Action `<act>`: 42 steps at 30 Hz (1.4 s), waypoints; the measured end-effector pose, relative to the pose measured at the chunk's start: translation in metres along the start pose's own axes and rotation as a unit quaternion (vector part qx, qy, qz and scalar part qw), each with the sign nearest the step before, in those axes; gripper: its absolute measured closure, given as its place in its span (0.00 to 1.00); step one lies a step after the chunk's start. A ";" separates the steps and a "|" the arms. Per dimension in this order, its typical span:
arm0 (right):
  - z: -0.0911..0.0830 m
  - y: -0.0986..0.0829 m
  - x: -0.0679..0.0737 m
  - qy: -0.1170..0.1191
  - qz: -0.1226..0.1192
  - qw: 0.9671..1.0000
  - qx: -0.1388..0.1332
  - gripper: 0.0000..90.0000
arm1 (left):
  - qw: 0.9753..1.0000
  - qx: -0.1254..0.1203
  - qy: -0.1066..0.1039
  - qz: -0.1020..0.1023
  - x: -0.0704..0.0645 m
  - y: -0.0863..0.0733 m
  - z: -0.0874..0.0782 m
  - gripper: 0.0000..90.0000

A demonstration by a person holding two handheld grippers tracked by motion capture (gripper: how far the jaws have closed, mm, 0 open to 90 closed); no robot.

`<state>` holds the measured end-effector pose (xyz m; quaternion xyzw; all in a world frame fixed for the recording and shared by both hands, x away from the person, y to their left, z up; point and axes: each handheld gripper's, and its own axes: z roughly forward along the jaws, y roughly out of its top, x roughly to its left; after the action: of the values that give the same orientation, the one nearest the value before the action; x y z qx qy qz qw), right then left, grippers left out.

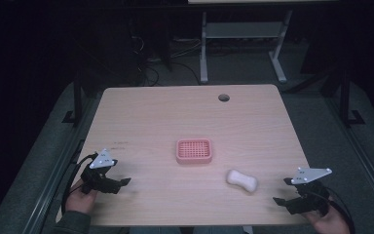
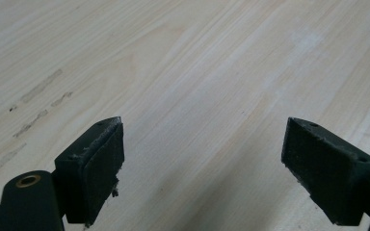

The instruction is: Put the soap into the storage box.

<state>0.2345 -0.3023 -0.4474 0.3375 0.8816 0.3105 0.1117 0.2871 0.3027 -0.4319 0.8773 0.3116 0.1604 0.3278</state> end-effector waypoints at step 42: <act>0.060 0.107 0.025 0.056 -0.112 0.988 0.095 0.25 | 1.000 -0.004 0.007 0.011 0.000 0.002 -0.007 0.17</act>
<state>0.2967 -0.1956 -0.4278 0.2280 0.9443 0.2290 0.0631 0.2842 0.3047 -0.4253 0.8780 0.3040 0.1713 0.3277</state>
